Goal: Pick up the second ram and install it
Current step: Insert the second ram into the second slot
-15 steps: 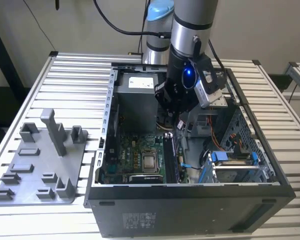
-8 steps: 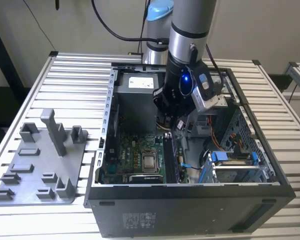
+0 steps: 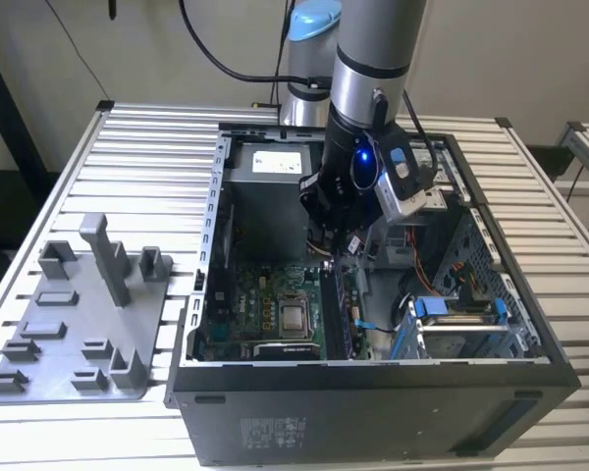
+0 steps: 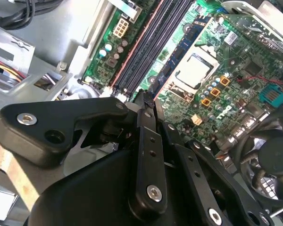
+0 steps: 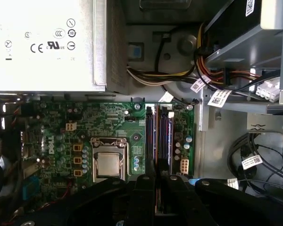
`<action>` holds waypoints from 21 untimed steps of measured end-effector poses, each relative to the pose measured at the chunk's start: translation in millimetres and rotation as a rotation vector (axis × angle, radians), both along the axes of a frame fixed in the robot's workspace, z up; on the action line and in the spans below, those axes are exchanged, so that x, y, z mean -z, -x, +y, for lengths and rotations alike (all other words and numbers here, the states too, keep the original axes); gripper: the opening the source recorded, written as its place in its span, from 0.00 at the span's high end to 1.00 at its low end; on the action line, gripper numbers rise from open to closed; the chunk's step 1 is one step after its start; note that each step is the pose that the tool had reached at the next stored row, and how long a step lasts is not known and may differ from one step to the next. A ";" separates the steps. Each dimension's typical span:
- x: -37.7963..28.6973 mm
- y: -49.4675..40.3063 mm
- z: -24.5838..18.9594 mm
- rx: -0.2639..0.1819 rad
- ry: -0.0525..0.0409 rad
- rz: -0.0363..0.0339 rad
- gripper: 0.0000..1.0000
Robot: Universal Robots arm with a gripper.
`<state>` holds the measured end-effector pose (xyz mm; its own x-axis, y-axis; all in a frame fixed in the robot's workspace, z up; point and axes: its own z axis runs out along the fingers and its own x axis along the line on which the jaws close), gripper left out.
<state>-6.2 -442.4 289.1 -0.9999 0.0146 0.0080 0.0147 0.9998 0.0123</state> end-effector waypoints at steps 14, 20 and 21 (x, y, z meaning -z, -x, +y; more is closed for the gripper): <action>15.9 0.3 -0.6 0.001 0.0000 0.0011 0.86; 25.0 0.3 -2.5 0.019 0.0001 0.0012 0.86; 26.2 0.4 -3.1 0.024 0.0001 0.0012 0.86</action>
